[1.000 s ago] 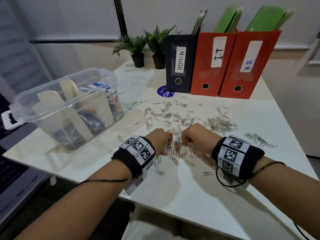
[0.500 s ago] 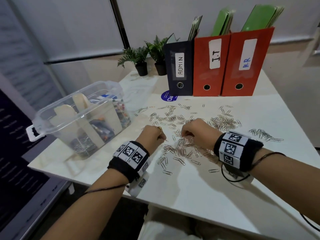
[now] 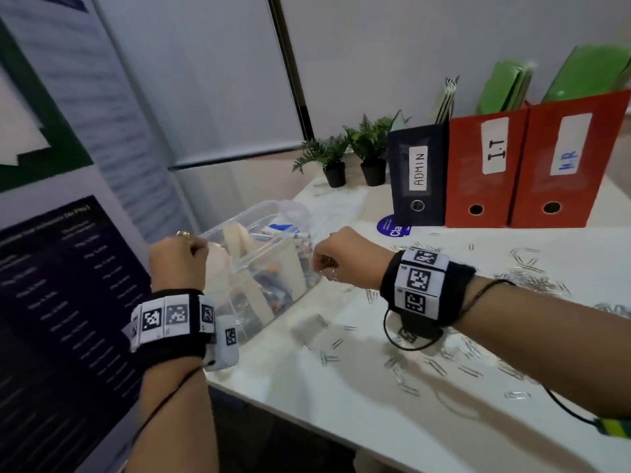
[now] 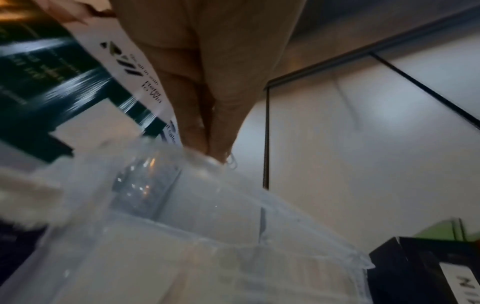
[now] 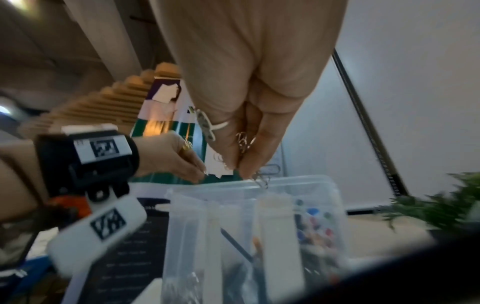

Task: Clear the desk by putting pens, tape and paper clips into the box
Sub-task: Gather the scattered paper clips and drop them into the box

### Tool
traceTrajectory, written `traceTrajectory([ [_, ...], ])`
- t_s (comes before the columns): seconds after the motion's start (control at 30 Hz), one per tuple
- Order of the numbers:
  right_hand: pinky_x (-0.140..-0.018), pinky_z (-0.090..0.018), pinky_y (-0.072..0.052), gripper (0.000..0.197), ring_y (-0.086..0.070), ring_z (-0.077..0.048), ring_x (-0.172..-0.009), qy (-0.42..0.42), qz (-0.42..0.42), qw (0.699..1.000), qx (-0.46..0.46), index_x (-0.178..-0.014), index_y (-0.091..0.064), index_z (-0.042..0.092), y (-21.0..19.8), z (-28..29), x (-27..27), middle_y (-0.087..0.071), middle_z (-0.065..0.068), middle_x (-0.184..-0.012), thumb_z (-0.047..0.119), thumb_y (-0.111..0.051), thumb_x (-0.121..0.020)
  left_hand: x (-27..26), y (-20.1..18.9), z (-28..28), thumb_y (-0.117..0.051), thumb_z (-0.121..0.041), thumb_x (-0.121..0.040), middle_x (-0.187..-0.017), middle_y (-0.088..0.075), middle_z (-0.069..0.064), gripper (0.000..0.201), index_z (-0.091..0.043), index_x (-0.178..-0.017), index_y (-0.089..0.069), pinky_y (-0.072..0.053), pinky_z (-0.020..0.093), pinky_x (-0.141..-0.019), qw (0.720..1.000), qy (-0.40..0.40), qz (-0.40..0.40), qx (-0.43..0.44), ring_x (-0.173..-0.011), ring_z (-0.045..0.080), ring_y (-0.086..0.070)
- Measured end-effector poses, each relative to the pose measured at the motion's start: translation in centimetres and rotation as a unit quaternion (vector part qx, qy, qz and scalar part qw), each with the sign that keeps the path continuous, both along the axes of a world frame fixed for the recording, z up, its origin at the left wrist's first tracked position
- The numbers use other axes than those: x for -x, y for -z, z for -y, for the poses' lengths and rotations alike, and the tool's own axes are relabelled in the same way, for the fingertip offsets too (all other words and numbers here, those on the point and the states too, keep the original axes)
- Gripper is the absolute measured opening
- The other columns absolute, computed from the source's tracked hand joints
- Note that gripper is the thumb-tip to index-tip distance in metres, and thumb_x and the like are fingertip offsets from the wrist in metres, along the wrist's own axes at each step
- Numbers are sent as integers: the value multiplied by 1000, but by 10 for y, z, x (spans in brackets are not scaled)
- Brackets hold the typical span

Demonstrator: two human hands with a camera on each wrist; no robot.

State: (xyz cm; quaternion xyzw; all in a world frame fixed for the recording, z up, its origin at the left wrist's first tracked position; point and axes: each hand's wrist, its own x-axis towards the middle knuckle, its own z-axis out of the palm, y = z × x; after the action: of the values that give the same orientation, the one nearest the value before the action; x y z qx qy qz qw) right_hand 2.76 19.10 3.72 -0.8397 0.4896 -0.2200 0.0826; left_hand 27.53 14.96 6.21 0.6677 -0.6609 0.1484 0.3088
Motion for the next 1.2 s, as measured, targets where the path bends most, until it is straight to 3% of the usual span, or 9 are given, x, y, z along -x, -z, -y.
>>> traceTrajectory([
  [0.13,-70,-8,-33,20,-65,-19,-95,-43,32,998,31,-100,-72,5,-28,29,-48,-72,-9,-102,4,-61,-84,-12,14,12,-62,-8,-83,-100,-72,14,18,-8,-96,-75,-48,34,-86,997,-12,12,-76,-96,33,-63],
  [0.23,-76,-11,-40,20,-66,-17,-95,-71,46,995,57,-101,-72,7,-49,49,-87,-72,-7,-102,5,-62,-84,-17,17,16,-53,-4,-87,-116,-65,13,38,-15,-122,-62,-46,33,-93,991,-7,-41,-131,-108,30,-58],
  [0.37,-79,-18,-47,23,-68,-18,-95,-79,6,997,25,-104,-72,7,-59,79,-136,-73,-9,-102,5,-61,-84,-20,14,14,-43,5,-88,-134,-51,10,55,-6,-142,-35,-36,27,-96,974,19,-140,-176,-122,25,-48],
  [0.47,-63,-21,-54,28,-69,-20,-80,-89,-53,993,-52,-109,-69,4,-57,90,-161,-72,-8,-95,5,-70,-80,-27,13,10,-39,8,-89,-145,-40,6,66,-11,-148,-20,-33,32,-105,962,32,-187,-198,-129,25,-43],
  [0.6,-47,-13,-42,37,-52,-9,-52,-103,-101,987,-75,-115,-67,8,-53,95,-175,-69,-5,-81,11,-74,-79,-37,15,10,-36,11,-89,-141,-43,9,67,-18,-148,-22,-34,38,-107,936,51,-309,-160,-128,26,-44],
  [0.73,-73,-27,-56,36,-67,-18,-77,-117,-56,987,-97,-117,-66,8,-53,98,-168,-72,-12,-103,-5,-60,-83,-37,14,9,-34,12,-87,-138,-45,8,62,-19,-140,-36,-38,44,-107,926,68,-347,-130,-124,26,-45],
  [0.9,-85,-23,-49,37,-67,-18,-94,-70,-23,997,-1,-118,-65,9,-52,85,-139,-71,-8,-108,-2,-62,-82,-20,6,2,-34,10,-86,-138,-43,12,56,-14,-137,-42,-34,43,-108,954,40,-281,-96,-127,30,-41],
  [1.03,-77,-13,-41,33,-65,-12,-95,-24,6,999,35,-117,-66,13,-47,51,-81,-68,-3,-115,12,-66,-84,15,0,-7,-40,-5,-89,-140,-37,17,45,-15,-132,-47,-26,46,-108,978,-14,-180,-100,-131,36,-27],
  [1.2,-77,-13,-38,31,-63,-14,-96,113,-57,990,-57,-115,-67,13,-11,-15,44,-68,-5,-114,19,-68,-84,97,23,-26,-53,-30,-90,-139,-40,11,43,-21,-132,-48,-29,43,-108,976,156,-1,-152,-131,31,-32],
])
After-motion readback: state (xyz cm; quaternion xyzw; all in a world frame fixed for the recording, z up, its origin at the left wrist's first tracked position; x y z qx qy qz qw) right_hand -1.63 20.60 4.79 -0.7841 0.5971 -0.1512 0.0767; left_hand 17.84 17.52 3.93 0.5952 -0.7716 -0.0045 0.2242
